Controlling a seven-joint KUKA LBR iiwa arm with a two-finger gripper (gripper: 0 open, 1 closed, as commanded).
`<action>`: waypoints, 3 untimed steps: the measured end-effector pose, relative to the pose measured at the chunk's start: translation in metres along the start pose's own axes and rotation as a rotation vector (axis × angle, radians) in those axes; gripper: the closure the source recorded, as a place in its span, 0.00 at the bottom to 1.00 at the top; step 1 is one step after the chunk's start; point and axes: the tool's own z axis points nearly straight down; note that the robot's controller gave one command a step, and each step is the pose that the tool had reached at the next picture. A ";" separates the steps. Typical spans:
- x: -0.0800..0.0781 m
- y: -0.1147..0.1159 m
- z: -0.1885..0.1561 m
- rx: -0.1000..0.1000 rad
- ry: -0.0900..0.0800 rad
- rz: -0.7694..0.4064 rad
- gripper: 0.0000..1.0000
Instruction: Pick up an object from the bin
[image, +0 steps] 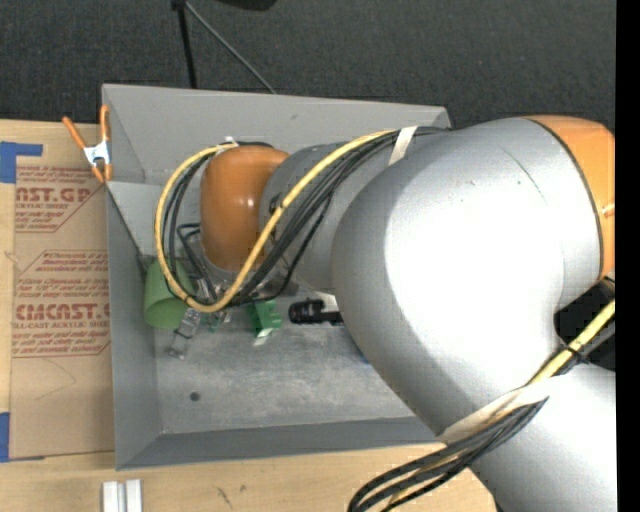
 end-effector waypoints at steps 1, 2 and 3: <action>-0.003 0.019 0.003 -0.001 -0.001 -0.023 0.00; 0.006 0.018 -0.010 0.007 -0.005 -0.313 0.00; 0.001 0.022 0.004 0.010 -0.001 -0.283 0.00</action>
Offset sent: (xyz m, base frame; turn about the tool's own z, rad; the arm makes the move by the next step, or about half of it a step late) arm 0.0112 0.0146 -0.0024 -0.0208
